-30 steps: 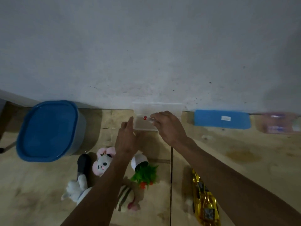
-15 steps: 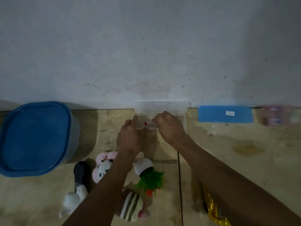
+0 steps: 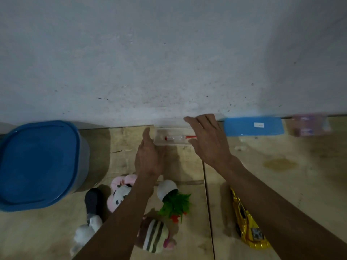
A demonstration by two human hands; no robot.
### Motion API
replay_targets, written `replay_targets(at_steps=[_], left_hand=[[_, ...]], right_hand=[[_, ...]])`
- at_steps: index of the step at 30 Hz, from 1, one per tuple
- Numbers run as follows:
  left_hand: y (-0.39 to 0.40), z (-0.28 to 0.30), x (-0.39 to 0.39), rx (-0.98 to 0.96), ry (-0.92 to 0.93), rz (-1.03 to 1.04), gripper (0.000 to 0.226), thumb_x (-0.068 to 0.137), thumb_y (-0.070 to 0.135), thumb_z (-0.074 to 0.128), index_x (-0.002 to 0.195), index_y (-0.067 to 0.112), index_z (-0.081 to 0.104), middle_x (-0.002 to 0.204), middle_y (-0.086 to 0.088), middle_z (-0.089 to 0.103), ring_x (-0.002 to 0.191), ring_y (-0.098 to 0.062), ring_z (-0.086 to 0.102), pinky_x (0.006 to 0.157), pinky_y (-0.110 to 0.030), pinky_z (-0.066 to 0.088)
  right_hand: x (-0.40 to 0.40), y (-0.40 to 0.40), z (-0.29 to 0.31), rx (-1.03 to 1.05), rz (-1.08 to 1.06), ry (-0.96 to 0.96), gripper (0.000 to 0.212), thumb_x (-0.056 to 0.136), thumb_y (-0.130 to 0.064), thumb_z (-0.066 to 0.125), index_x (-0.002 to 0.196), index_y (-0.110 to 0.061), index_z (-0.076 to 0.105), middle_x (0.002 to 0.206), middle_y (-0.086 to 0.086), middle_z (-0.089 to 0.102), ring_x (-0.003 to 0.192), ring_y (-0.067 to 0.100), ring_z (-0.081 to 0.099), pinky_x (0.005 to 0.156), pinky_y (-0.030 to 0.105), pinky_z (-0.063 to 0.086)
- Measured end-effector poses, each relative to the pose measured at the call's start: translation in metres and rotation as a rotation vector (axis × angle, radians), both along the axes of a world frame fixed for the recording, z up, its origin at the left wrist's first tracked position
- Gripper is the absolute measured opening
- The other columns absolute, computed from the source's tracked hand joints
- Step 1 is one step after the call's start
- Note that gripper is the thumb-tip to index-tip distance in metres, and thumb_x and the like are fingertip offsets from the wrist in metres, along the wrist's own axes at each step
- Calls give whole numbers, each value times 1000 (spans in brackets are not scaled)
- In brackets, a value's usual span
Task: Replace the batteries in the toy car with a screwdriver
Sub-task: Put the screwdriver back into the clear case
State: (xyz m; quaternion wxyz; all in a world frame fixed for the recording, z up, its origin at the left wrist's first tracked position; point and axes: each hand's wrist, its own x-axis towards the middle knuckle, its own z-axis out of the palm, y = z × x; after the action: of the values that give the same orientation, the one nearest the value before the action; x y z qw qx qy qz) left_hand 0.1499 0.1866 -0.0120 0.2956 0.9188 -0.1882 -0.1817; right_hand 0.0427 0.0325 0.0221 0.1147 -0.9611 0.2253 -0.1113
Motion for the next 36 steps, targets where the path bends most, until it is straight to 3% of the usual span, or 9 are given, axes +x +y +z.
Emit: replay_targets(at_steps=[4, 7, 9, 13, 21, 25, 28, 31, 36], left_hand=[[1, 6, -3, -70, 27, -2, 88, 89, 35, 72, 157, 26, 16, 131, -15, 53, 103, -34, 61, 74, -46, 55], [4, 6, -4, 45, -111, -86, 80, 85, 37, 76, 152, 29, 34, 147, -14, 37, 120, -34, 52, 75, -51, 58], [7, 2, -3, 78, -208, -170, 68, 81, 32, 81, 142, 26, 51, 148, -14, 39, 120, -36, 52, 72, -52, 60], [8, -7, 3, 85, -347, -325, 43, 80, 19, 82, 121, 19, 72, 132, -16, 57, 105, -40, 60, 62, -51, 60], [0, -8, 19, 74, -365, -374, 33, 82, 17, 78, 114, 9, 74, 121, -21, 62, 99, -42, 62, 59, -48, 60], [-5, -12, 24, 57, -396, -398, 39, 90, 35, 56, 109, 8, 76, 118, -22, 61, 94, -42, 64, 58, -45, 59], [-8, -14, 24, 56, -357, -374, 26, 88, 19, 74, 111, 7, 75, 121, -22, 59, 99, -43, 61, 58, -48, 59], [-9, -14, 28, 70, -355, -394, 26, 88, 17, 74, 113, 8, 74, 121, -20, 58, 100, -42, 59, 58, -46, 58], [-10, -6, 30, 160, -406, -458, 37, 97, 35, 49, 118, 13, 70, 123, -18, 55, 103, -40, 55, 64, -42, 55]], right_hand=[[-10, 4, -7, -2, 28, 49, 67, 66, -8, 88, 126, -15, 60, 111, 8, 61, 101, 28, 57, 73, 43, 56], [-13, 9, -17, 10, 34, 74, 54, 66, -7, 88, 116, -12, 69, 105, 9, 62, 92, 28, 62, 61, 39, 58], [-15, 10, -27, -8, 39, 79, 46, 68, -9, 88, 111, -13, 73, 103, 10, 63, 92, 28, 62, 57, 39, 58], [-20, 6, -38, -90, 33, 68, 42, 74, -16, 84, 115, -18, 73, 116, 7, 67, 108, 34, 60, 73, 44, 56], [-15, -1, -56, -99, 102, -11, 42, 73, -6, 85, 113, -12, 74, 120, 6, 71, 113, 32, 63, 85, 40, 59], [-8, -6, -59, -40, 107, 9, 56, 62, 1, 90, 115, -10, 74, 123, 8, 71, 119, 33, 63, 83, 42, 61], [-7, -8, -55, -55, 121, 57, 62, 58, 1, 90, 116, -11, 74, 125, 7, 70, 119, 33, 63, 75, 40, 62], [-7, -9, -55, -46, 138, 64, 63, 58, 4, 88, 117, -10, 73, 126, 10, 68, 120, 35, 61, 65, 41, 63], [-1, -5, -52, -12, 85, 88, 55, 61, 6, 85, 113, -10, 74, 124, 10, 70, 119, 34, 63, 80, 42, 60]])
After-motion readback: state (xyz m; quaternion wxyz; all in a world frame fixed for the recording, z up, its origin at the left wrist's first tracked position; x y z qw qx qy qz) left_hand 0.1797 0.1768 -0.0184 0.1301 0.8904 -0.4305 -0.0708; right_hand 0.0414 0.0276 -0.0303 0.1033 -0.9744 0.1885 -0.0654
